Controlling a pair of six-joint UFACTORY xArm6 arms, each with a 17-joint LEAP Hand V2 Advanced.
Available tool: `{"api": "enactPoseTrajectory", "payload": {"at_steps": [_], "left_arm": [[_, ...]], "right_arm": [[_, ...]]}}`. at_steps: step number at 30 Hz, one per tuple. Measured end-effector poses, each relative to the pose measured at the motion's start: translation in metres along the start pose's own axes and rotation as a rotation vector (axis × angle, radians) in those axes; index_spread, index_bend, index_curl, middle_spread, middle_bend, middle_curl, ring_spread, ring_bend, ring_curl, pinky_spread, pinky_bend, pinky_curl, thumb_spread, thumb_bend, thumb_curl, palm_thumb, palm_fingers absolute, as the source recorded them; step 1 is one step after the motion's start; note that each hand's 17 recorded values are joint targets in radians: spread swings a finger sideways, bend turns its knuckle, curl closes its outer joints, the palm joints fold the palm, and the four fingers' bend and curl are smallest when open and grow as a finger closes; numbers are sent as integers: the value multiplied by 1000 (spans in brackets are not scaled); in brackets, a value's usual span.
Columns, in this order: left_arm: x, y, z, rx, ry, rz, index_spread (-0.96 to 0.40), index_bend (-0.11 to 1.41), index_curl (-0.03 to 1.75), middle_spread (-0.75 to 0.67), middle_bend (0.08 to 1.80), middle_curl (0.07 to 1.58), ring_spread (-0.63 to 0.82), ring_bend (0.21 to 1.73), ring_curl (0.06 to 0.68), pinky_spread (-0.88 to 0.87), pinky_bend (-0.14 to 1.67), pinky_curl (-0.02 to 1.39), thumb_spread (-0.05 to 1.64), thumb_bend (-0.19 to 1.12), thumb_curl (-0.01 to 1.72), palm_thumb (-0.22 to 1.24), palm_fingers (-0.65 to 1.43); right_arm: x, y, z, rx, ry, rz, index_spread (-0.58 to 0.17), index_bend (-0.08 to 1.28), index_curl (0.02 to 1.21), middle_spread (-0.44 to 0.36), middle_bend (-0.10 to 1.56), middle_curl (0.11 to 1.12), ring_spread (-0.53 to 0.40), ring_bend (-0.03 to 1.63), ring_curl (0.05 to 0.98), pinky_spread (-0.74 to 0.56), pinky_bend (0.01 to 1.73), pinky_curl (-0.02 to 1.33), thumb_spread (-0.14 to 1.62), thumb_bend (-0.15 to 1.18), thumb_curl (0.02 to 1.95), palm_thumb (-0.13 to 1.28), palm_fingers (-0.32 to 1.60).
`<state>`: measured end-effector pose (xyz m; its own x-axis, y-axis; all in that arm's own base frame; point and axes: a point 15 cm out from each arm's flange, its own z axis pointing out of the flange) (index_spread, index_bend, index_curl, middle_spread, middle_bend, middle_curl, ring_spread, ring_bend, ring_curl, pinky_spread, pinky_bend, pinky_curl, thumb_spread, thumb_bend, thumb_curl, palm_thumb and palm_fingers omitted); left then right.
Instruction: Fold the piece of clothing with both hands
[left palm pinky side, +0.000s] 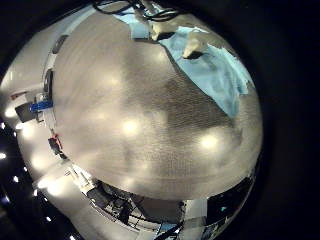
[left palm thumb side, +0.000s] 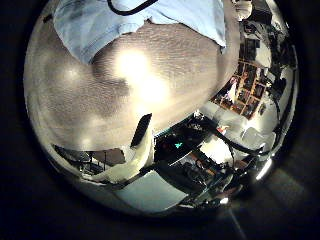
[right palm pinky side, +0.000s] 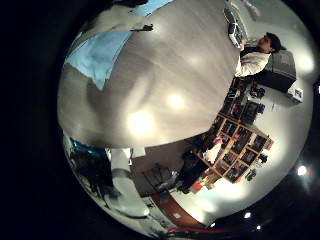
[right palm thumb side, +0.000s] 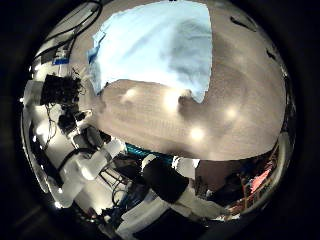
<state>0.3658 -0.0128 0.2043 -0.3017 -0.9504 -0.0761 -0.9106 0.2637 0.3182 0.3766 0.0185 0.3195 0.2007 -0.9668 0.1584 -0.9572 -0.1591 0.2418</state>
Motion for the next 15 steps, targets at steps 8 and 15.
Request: {"api": "enactPoseTrajectory", "payload": {"at_steps": [8,15], "left_arm": [[-1,-8,17,-21,-14,-19,-16,182,358,160,225,343,367,607,189,369,315,337,978,-20,334,392,191],[-1,-12,25,-29,-13,-26,-23,187,374,51,314,388,268,582,185,290,251,322,995,-18,338,448,300]], "right_arm": [[0,0,2,-6,0,-1,-364,153,274,-25,352,358,18,728,222,222,838,78,1164,-21,298,330,144],[-1,1,3,-8,0,-4,-366,156,271,-31,345,359,17,726,224,222,812,88,1164,-21,298,330,149]]}}
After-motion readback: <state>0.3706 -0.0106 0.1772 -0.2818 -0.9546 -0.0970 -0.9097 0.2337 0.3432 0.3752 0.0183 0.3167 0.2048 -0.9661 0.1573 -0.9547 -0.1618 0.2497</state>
